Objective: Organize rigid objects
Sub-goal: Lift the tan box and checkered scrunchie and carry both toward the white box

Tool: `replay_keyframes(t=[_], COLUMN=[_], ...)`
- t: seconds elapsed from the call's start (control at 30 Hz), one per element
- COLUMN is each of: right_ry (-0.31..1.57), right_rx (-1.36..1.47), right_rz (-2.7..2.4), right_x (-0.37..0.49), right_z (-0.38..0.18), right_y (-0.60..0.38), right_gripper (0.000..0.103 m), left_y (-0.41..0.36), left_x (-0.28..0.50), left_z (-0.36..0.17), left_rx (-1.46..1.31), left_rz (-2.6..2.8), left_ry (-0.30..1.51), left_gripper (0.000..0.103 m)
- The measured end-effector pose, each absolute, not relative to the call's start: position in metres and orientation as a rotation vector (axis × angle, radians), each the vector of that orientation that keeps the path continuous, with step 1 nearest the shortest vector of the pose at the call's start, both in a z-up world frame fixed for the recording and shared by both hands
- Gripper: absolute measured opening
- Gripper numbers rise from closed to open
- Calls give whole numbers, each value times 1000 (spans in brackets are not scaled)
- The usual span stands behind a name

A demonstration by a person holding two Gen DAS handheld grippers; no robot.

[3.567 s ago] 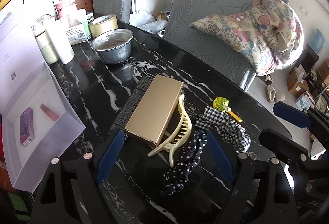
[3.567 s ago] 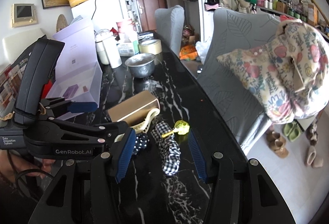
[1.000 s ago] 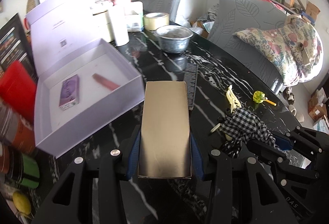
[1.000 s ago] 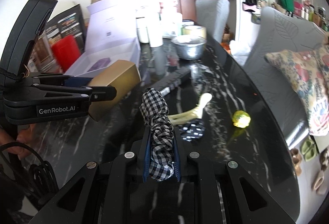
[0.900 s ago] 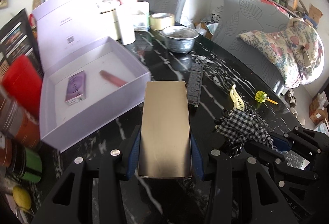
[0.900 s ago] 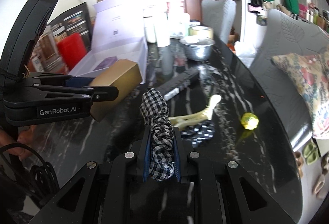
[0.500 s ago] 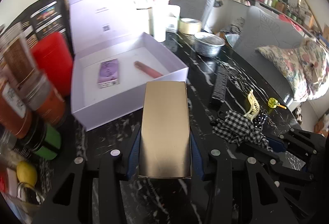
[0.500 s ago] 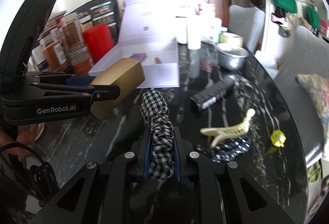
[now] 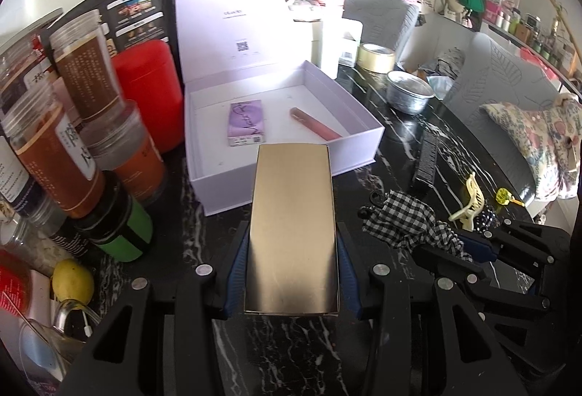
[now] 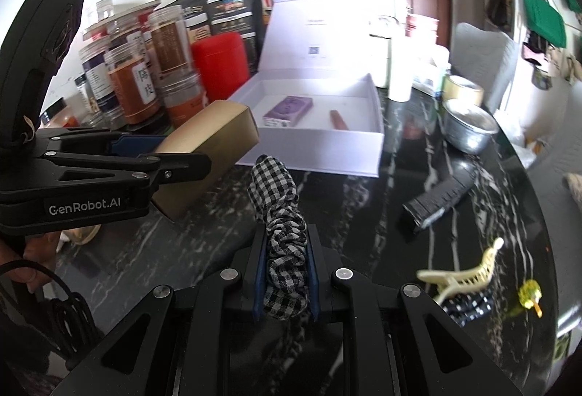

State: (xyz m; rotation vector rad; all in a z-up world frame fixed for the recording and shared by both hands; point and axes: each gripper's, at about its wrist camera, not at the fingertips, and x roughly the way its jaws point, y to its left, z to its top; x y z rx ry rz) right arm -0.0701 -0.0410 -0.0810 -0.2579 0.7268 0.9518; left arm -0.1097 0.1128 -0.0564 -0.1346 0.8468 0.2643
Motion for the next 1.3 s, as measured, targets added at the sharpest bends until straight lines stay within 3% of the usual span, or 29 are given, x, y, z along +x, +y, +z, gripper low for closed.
replay_keyframes(t=[1.3], right_ry=[647], right_rx=[-288], right_rz=[906], right_x=[21], right_z=[-28], right_y=[14], right_gripper=[19], left_y=[160], left_x=[-14], left_z=[-4], left_rx=[-104], left_rz=[261], left_ry=[718], left_gripper=[44])
